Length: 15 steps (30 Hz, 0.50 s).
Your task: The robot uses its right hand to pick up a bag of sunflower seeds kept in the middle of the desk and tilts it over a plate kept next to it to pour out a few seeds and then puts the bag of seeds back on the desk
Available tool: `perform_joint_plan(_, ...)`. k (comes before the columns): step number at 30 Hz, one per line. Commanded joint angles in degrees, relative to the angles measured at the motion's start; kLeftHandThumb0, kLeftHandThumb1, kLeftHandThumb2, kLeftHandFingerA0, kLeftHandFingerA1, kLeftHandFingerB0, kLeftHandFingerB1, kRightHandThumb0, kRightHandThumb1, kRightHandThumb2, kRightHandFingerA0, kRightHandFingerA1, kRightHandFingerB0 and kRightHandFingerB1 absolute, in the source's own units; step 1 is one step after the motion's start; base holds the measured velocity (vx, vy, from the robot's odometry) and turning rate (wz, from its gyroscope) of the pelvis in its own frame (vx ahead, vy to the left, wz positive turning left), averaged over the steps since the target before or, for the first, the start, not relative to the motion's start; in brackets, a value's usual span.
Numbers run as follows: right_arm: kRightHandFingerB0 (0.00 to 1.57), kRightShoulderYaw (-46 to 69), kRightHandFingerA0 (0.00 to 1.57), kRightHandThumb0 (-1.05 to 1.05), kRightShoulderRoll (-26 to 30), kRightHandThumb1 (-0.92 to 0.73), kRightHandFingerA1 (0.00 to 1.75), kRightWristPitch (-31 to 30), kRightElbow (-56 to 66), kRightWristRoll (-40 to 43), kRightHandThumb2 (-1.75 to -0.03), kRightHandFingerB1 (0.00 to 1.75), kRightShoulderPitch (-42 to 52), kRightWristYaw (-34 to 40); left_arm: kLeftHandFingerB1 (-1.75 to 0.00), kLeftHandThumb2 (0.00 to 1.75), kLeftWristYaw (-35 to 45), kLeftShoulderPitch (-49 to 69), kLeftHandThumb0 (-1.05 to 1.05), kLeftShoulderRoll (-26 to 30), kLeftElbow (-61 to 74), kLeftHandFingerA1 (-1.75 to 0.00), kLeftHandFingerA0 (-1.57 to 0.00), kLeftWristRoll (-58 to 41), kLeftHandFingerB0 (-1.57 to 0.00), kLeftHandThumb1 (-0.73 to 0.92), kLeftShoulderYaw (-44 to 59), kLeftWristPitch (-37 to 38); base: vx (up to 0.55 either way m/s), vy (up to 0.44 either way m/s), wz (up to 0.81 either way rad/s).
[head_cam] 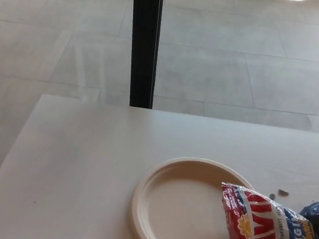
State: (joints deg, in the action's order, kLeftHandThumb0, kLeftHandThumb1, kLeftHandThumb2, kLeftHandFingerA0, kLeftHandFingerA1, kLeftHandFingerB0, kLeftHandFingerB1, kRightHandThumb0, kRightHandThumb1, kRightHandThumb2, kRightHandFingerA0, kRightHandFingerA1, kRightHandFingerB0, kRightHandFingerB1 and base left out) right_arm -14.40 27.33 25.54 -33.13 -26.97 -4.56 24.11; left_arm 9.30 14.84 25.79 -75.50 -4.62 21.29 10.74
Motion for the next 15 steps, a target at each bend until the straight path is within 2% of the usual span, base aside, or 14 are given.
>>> perform_joint_plan(1,0.86,3.49,1.01,-0.27,-3.64,-0.47,1.75,-10.69,1.73,3.21,-1.25,1.63,2.01,-3.98,-0.53,0.61,-0.60,-0.04,-0.67,-0.03,-0.44,-0.74,-0.67,-0.60,-0.61,0.69,0.36,-0.31,0.00,0.000,0.00)
perform_joint_plan(8,0.78,4.84,1.00,-0.28,-4.36,-0.53,1.75,-13.91,6.98,1.21,-1.19,1.70,2.05,-6.00,-0.49,0.61,-1.10,0.18,-0.69,0.06,-0.51,-0.67,-0.64,0.01,-0.57,0.69,-0.18,-0.14,0.00,0.000,0.00)
perform_joint_plan(10,0.80,5.16,1.02,-0.25,-4.80,-0.48,1.75,-13.02,7.13,2.01,-1.26,1.72,1.44,-6.50,-0.50,0.61,-0.95,0.13,-0.69,0.39,-0.49,-0.70,-0.65,0.09,-0.58,0.70,-0.21,0.21,0.00,0.000,0.00)
perform_joint_plan(14,0.82,5.45,1.00,-0.27,-3.64,-0.52,1.75,-12.96,9.01,1.38,-1.21,1.68,-0.05,-8.74,-0.53,0.61,-0.11,0.02,-0.66,0.50,-0.38,-0.71,-0.67,-1.20,-0.59,0.69,0.90,-0.23,0.00,0.000,0.00)
perform_joint_plan(15,0.84,5.79,1.01,-0.25,-3.51,-0.48,1.75,-13.38,10.01,2.20,-1.26,1.66,-0.27,-10.23,-0.51,0.61,-0.48,0.08,-0.67,0.71,-0.31,-0.70,-0.67,-0.59,-0.58,0.70,0.40,0.00,0.00,0.000,0.00)
